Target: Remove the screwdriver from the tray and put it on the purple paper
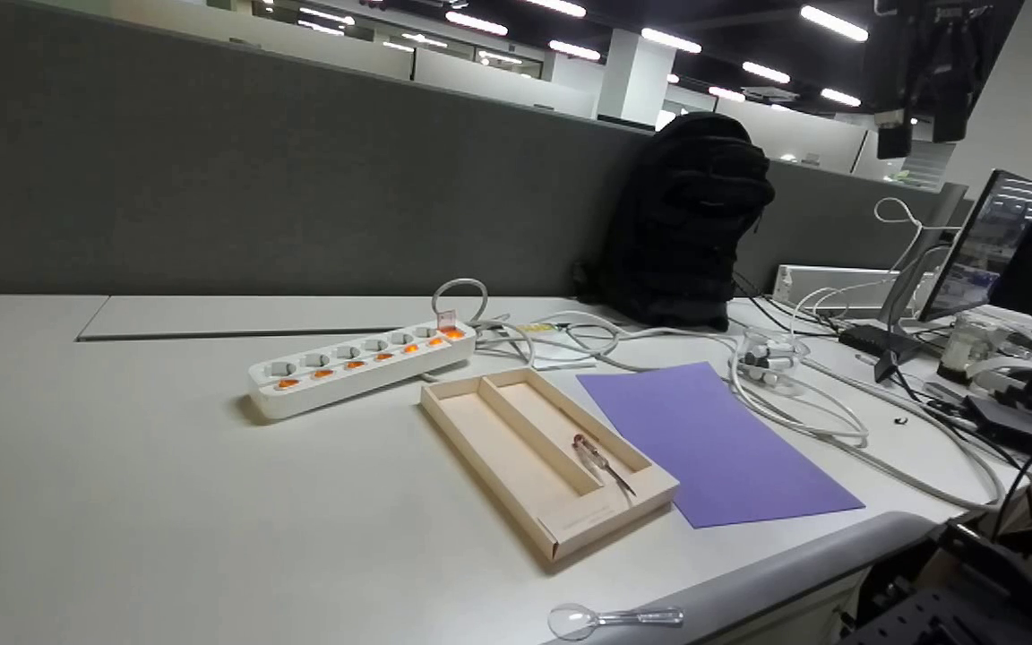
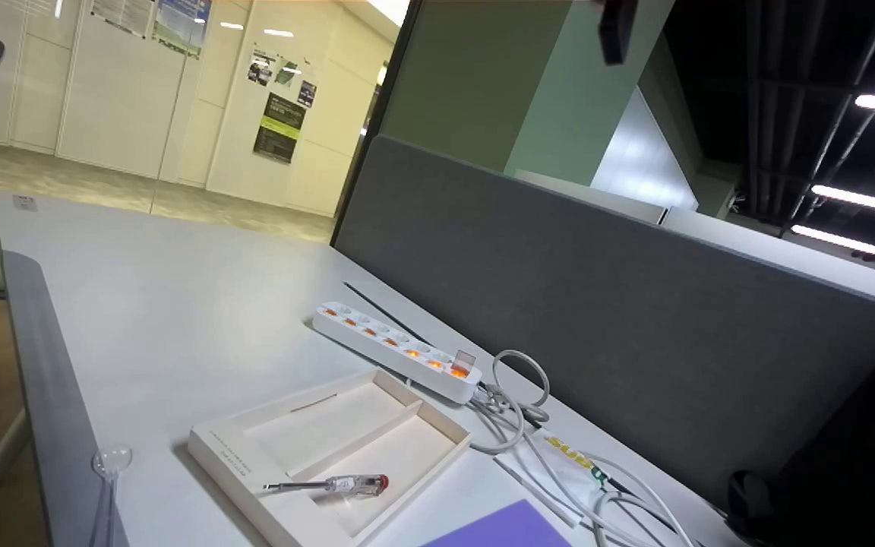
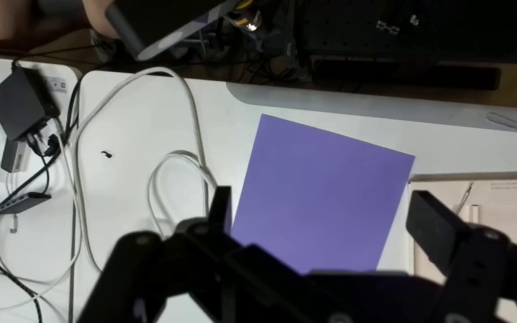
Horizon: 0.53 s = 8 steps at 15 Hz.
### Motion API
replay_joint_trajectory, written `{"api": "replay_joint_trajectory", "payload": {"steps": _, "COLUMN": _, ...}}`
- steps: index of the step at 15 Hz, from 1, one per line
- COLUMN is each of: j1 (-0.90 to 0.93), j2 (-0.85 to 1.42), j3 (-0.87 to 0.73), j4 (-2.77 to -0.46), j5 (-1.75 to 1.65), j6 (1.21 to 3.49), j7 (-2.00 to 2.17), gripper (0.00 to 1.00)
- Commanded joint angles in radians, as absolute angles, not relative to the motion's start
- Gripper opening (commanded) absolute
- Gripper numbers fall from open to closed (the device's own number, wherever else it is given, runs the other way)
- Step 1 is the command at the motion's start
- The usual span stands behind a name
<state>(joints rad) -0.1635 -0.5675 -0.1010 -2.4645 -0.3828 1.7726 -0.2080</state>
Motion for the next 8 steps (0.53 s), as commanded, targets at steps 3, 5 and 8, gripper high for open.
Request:
{"api": "replay_joint_trajectory", "payload": {"steps": 3, "j1": -0.111, "j2": -0.544, "j3": -0.081, "j4": -2.586, "j5": -0.34, "j6": 2.01, "j7": -0.051, "gripper": 1.0}}
{"api": "replay_joint_trajectory", "payload": {"steps": 5, "j1": -0.105, "j2": -0.534, "j3": -0.063, "j4": -2.64, "j5": -0.308, "j6": 2.142, "j7": 0.027, "gripper": 1.0}}
{"api": "replay_joint_trajectory", "payload": {"steps": 8, "j1": -0.104, "j2": -0.494, "j3": -0.022, "j4": -2.709, "j5": -0.262, "j6": 2.282, "j7": 0.121, "gripper": 1.0}}
